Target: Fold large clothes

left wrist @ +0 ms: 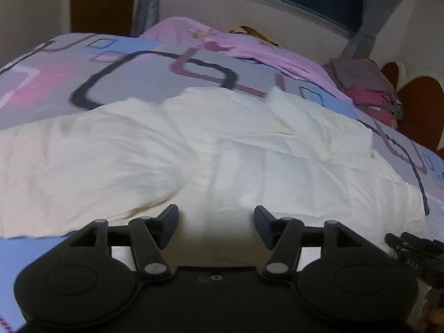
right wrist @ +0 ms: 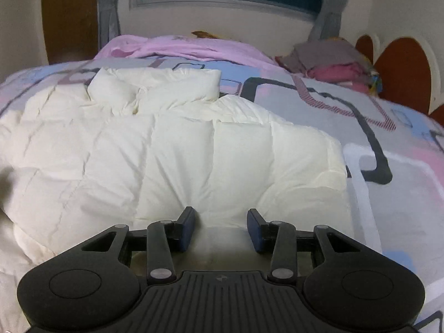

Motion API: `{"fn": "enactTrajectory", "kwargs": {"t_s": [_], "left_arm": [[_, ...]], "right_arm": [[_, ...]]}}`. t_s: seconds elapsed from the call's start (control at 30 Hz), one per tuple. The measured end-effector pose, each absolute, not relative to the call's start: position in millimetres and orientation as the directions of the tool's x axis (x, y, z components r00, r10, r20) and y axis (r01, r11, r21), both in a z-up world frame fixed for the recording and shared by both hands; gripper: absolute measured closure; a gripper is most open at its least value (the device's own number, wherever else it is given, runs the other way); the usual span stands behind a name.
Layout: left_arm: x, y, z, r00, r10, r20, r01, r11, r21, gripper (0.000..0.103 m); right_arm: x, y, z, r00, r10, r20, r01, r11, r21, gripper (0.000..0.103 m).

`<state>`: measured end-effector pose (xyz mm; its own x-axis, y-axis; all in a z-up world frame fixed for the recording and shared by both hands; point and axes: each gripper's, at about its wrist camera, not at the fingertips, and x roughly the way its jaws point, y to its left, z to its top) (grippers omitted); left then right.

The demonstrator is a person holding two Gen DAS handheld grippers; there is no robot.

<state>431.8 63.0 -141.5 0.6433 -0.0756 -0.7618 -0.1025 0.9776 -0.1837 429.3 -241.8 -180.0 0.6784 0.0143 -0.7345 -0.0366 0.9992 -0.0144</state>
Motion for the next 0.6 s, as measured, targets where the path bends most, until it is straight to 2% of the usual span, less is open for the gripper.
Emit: {"fn": "enactTrajectory", "kwargs": {"t_s": [0.1, 0.23, 0.4, 0.6], "left_arm": [[418.8, 88.5, -137.5, 0.656, -0.039, -0.754, -0.147, 0.973, -0.179, 0.042], [403.7, 124.1, -136.0, 0.647, 0.000, -0.762, -0.214, 0.960, -0.181, 0.038], [380.9, 176.5, -133.0, 0.638, 0.064, -0.767, -0.319, 0.929, -0.187, 0.036], [354.0, 242.8, -135.3, 0.614, 0.132, -0.778, -0.453, 0.866, -0.210, 0.035]], "right_arm": [[426.2, -232.6, -162.2, 0.708, 0.068, -0.702, -0.042, 0.998, 0.054, 0.062], [423.1, -189.4, -146.8, 0.718, 0.171, -0.674, -0.139, 0.985, 0.102, 0.062], [426.4, -124.1, -143.9, 0.690, 0.276, -0.670, -0.257, 0.958, 0.129, 0.062], [436.2, -65.1, -150.0, 0.662, 0.322, -0.677, -0.328, 0.936, 0.126, 0.062]]}}
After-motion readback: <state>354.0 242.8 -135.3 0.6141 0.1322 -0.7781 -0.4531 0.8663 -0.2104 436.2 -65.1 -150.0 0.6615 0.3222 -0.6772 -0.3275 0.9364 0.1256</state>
